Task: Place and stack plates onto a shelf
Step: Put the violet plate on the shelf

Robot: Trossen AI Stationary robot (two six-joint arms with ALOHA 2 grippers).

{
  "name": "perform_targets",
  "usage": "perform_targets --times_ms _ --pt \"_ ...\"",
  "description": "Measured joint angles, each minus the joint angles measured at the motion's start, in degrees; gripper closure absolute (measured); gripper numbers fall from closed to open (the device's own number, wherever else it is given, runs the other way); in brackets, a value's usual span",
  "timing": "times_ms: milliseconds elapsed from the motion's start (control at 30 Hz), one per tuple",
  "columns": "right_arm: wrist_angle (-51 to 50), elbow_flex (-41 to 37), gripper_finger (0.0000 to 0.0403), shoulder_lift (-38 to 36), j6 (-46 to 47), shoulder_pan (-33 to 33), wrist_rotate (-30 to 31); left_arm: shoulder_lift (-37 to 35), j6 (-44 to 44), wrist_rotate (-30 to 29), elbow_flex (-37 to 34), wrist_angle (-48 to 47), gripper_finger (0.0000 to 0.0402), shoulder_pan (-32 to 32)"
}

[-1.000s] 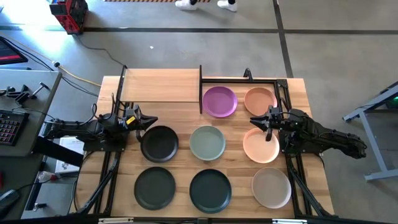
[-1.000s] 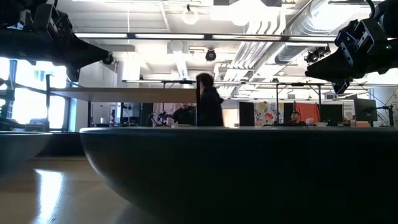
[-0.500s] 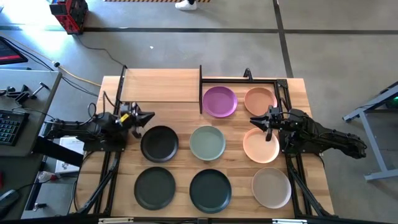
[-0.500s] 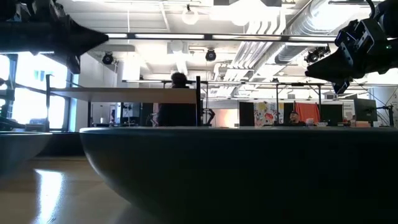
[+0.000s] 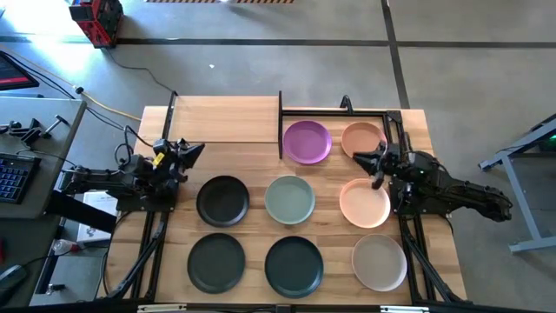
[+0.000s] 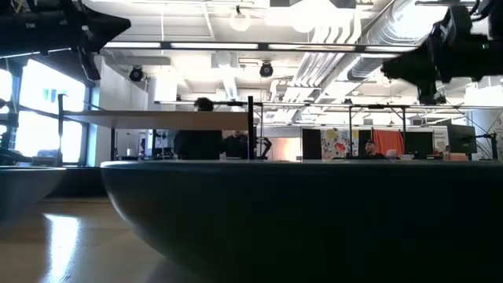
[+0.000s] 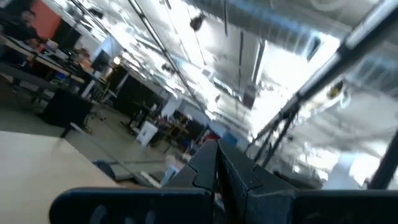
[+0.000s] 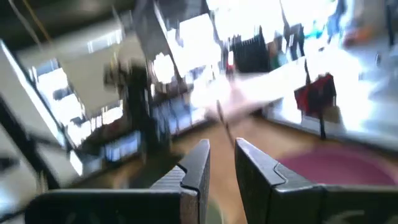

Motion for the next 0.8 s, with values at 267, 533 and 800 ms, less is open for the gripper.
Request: perform_targets --times_ms 267,533,800 --pt "17.61 2.56 0.0344 0.47 -10.23 -0.01 8.32 0.78 5.26 -4.23 5.64 2.43 0.0397 0.00" --pt "10.08 15.70 0.0344 10.99 -15.97 -0.07 8.48 8.28 15.19 -4.73 18.01 0.99 0.0397 0.00" --pt "-5.72 33.01 0.0344 27.73 -18.23 -0.97 9.16 17.44 20.13 -6.75 28.28 -4.15 0.0397 0.00"
